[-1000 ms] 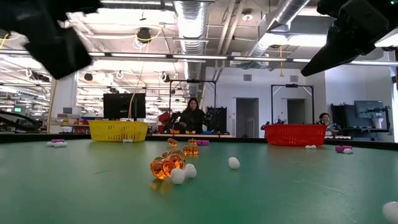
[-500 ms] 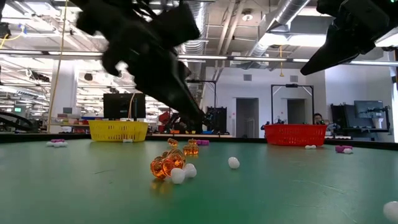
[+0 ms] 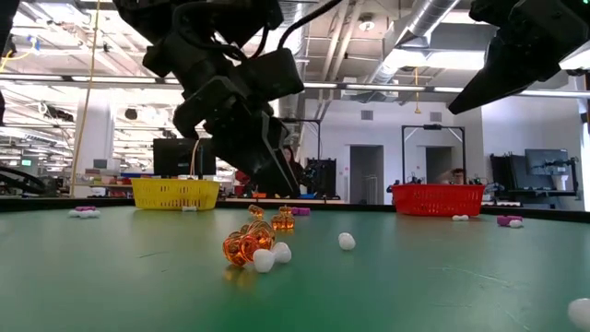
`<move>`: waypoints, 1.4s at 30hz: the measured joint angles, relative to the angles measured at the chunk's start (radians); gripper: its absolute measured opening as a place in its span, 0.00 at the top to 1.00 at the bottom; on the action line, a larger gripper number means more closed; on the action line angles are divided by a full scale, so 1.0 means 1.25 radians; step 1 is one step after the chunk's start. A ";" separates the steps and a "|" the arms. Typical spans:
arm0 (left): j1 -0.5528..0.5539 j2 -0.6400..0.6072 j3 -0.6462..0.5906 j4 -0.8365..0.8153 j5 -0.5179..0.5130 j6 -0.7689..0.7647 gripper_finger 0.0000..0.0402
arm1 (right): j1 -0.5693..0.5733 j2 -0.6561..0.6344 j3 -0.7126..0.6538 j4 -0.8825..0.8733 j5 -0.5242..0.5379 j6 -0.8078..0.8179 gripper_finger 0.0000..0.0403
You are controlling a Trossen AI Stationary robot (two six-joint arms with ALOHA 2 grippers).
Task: Sort Halloween decoration
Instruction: Put the orange clover toy into the orange bin
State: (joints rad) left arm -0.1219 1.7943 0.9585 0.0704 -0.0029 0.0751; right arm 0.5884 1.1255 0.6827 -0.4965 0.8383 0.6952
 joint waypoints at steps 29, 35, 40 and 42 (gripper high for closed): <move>0.007 0.090 0.000 -0.021 -0.005 0.000 0.80 | -0.002 0.021 0.000 0.003 -0.001 0.001 0.92; 0.007 0.043 -0.005 0.022 -0.009 -0.007 0.71 | -0.002 0.021 0.000 0.005 -0.001 0.003 0.92; 0.007 -0.018 -0.003 -0.006 -0.007 -0.009 0.62 | -0.002 0.021 0.000 0.005 -0.001 0.002 0.92; 0.007 -0.029 -0.002 -0.024 -0.002 -0.017 0.58 | -0.002 0.021 0.000 0.005 -0.001 0.002 0.92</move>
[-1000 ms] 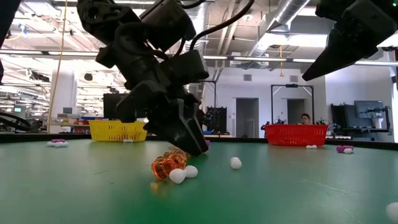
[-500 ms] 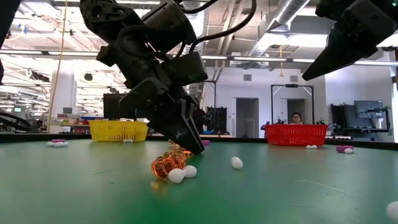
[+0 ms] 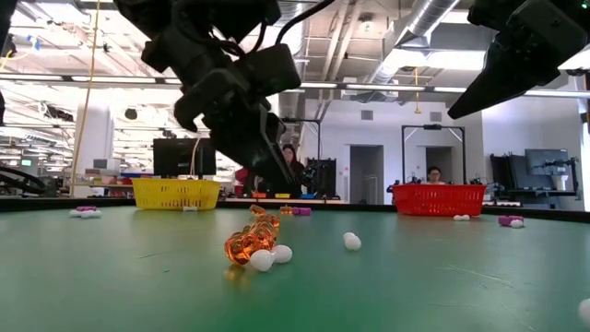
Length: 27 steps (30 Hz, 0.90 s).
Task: Sort Halloween decoration
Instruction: Put the orange clover toy into the orange bin
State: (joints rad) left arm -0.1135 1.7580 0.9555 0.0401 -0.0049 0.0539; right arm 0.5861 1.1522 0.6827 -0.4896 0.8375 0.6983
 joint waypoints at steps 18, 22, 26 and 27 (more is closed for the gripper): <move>0.000 0.036 0.003 -0.019 0.034 -0.004 0.49 | 0.000 0.000 0.000 0.003 -0.002 0.000 0.92; 0.000 0.064 0.001 -0.021 0.032 0.002 0.49 | 0.000 -0.001 0.000 0.006 -0.002 -0.001 0.92; 0.000 0.061 0.002 -0.032 0.011 0.008 0.49 | 0.000 -0.001 0.000 0.004 -0.002 -0.002 0.92; 0.000 0.061 0.002 -0.036 0.006 0.008 0.49 | 0.000 -0.001 0.000 0.004 -0.002 -0.002 0.92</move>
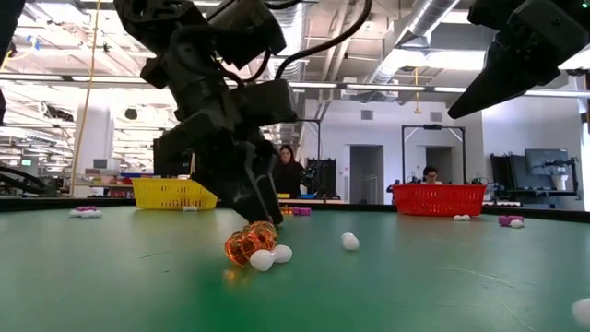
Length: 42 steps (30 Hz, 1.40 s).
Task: Sort Halloween decoration
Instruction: Put the orange clover toy into the orange bin
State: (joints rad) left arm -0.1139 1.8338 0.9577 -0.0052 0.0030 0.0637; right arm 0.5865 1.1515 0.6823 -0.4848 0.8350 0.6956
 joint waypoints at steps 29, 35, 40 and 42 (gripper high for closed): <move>0.002 -0.004 0.001 -0.090 0.015 0.031 0.74 | 0.000 0.000 0.000 0.000 0.000 0.000 0.92; 0.002 -0.004 0.001 -0.089 0.015 0.039 0.83 | 0.000 0.000 0.000 0.000 0.000 0.000 0.92; 0.002 -0.004 0.023 -0.081 0.035 0.050 0.78 | 0.000 0.000 0.000 0.000 0.000 0.001 0.92; 0.005 -0.002 0.042 -0.091 0.036 0.068 0.77 | 0.000 0.000 0.000 0.000 0.000 0.001 0.92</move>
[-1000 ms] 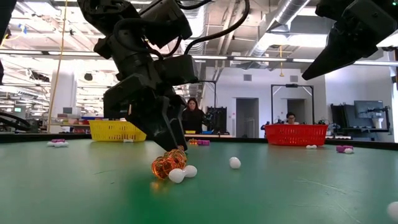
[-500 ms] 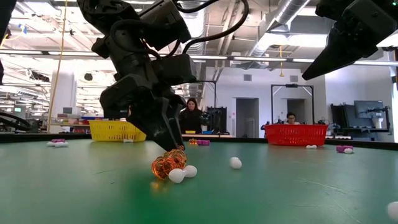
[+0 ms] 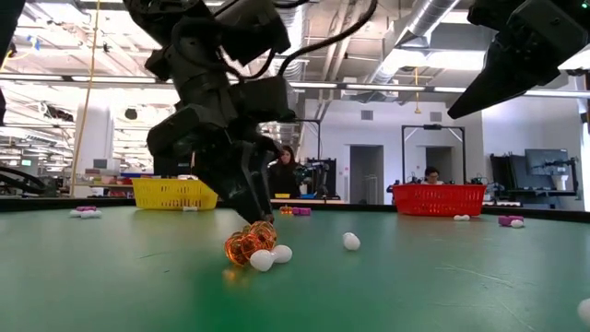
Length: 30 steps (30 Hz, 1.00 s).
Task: Sort Halloween decoration
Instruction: Put the orange clover toy into the orange bin
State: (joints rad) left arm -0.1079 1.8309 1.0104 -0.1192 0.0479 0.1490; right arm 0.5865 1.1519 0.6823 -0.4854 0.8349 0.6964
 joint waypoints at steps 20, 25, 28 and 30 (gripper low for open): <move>0.258 0.270 0.319 0.477 0.038 0.045 0.78 | 0.000 0.000 0.000 -0.004 0.000 0.000 0.92; 0.313 0.416 0.589 0.381 0.069 0.046 0.78 | 0.000 0.000 0.000 -0.008 0.000 0.000 0.92; 0.329 0.492 0.750 0.296 0.076 0.059 0.78 | 0.000 0.000 0.000 -0.007 0.000 -0.013 0.92; 0.337 0.539 0.842 0.235 0.073 0.059 0.78 | 0.000 0.000 0.000 -0.007 0.000 -0.017 0.92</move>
State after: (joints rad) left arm 0.3135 2.5048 2.0624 0.1743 0.1396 0.2225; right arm 0.5865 1.1522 0.6823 -0.4942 0.8352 0.6746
